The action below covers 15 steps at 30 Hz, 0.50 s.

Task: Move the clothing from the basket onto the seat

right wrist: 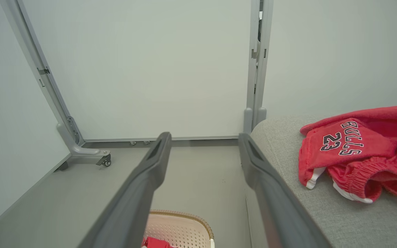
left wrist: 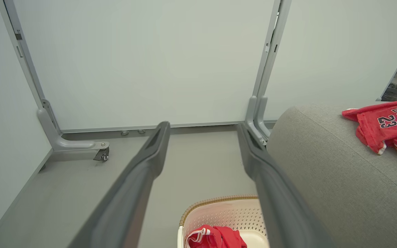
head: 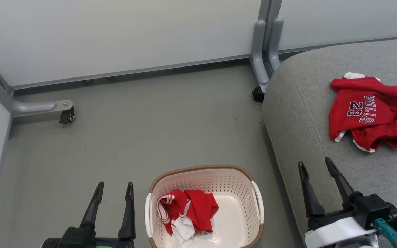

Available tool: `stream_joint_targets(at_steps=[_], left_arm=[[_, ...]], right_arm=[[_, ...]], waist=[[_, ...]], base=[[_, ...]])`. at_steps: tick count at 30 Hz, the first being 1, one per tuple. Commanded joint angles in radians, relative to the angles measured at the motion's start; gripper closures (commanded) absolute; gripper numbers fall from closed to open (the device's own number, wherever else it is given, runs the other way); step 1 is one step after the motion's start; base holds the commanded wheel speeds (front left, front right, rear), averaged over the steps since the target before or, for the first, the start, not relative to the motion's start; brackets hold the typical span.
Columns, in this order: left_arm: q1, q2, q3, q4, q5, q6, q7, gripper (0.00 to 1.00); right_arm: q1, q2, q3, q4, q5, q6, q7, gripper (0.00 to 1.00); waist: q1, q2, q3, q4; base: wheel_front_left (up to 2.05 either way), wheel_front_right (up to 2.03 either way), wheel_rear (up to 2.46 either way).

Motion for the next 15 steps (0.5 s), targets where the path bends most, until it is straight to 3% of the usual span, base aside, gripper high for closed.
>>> stream_joint_targets(at_steps=[1,8,15], left_arm=[[-0.023,0.002,0.004,0.003,0.012,-0.009,0.0,0.0],[-0.154,0.002,-0.009,0.051,0.05,-0.053,0.0,0.0],[-0.419,0.074,-0.176,0.224,0.134,-0.077,0.0,0.0]], right_arm=[[-0.013,0.002,-0.005,-0.008,0.006,-0.002,-0.003,0.0],[-0.104,0.008,-0.051,-0.039,-0.001,-0.002,-0.003,0.0],[-0.233,0.014,-0.097,-0.071,0.013,-0.002,-0.003,0.0]], waist=[[0.0,0.0,0.025,-0.011],[0.0,0.0,0.18,-0.05],[0.0,0.0,0.371,-0.083]], base=[[0.0,0.0,0.0],[0.0,0.0,0.0],[0.0,0.0,0.0]])
